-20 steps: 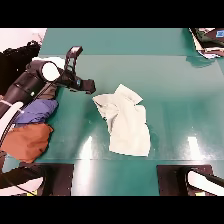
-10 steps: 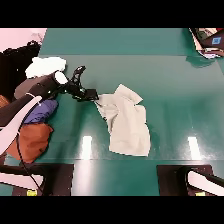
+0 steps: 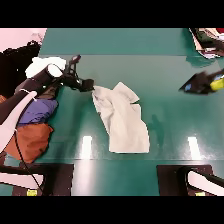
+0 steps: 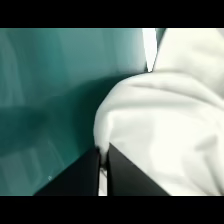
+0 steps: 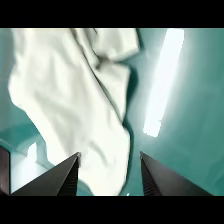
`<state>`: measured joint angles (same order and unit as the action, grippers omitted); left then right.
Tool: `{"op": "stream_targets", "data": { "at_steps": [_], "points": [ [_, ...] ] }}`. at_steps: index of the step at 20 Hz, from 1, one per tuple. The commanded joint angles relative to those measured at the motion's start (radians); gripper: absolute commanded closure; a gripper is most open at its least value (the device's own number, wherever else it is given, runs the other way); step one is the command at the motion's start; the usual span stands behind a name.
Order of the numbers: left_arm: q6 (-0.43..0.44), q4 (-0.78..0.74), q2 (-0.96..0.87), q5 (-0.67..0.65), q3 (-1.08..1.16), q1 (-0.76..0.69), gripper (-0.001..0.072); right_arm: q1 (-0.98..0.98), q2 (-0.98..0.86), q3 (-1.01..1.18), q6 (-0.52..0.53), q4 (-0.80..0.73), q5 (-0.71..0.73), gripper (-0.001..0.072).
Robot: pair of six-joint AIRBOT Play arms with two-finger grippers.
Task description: Fold the shirts.
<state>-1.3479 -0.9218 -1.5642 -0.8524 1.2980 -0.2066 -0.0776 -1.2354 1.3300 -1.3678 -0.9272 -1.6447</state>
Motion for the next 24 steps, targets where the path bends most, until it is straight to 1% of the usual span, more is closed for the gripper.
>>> {"op": "stream_targets", "data": {
  "at_steps": [1, 2, 5, 8, 10, 11, 12, 15, 16, 18, 21, 24],
  "points": [
    [0.006, -0.073, 0.049, -0.023, 0.069, 0.018, 0.0680, 0.033, 0.000, -0.276, -0.004, -0.060, 0.047, 0.0159],
    [0.006, -0.074, 0.055, -0.027, 0.082, 0.018, 0.0680, 0.063, 0.000, -0.365, -0.004, -0.058, 0.090, 0.0137],
    [0.006, -0.074, 0.059, -0.029, 0.086, 0.018, 0.0680, 0.201, -0.002, -0.572, -0.004, -0.047, 0.248, 0.0137],
    [0.006, -0.074, 0.059, -0.031, 0.086, 0.018, 0.0680, 0.334, -0.045, -0.668, -0.003, 0.030, 0.360, 0.0138],
    [0.005, -0.074, 0.059, -0.032, 0.086, 0.018, 0.0680, 0.402, -0.097, -0.676, 0.000, 0.045, 0.390, 0.0150],
    [0.005, -0.074, 0.059, -0.034, 0.086, 0.018, 0.0680, 0.430, -0.122, -0.669, 0.010, 0.045, 0.399, 0.0238],
    [0.005, -0.074, 0.061, -0.042, 0.086, 0.018, 0.0680, 0.456, -0.145, -0.653, 0.026, 0.043, 0.407, 0.0370],
    [0.005, -0.090, 0.091, -0.038, 0.086, 0.018, 0.0681, 0.494, -0.178, -0.573, 0.043, 0.039, 0.410, 0.0667],
    [0.002, -0.118, 0.123, -0.020, 0.086, 0.019, 0.0681, 0.492, -0.172, -0.533, 0.043, 0.034, 0.393, 0.0697],
    [0.002, -0.190, 0.222, 0.010, 0.105, 0.019, 0.0681, 0.452, -0.123, -0.423, 0.040, 0.034, 0.345, 0.0696],
    [0.003, -0.301, 0.396, -0.023, 0.217, 0.018, 0.0681, 0.343, 0.007, -0.193, -0.004, 0.034, 0.292, 0.0696],
    [0.006, -0.312, 0.554, -0.060, 0.344, 0.018, 0.0681, 0.240, 0.127, 0.064, -0.005, 0.034, 0.275, 0.0697]
  ]
}}
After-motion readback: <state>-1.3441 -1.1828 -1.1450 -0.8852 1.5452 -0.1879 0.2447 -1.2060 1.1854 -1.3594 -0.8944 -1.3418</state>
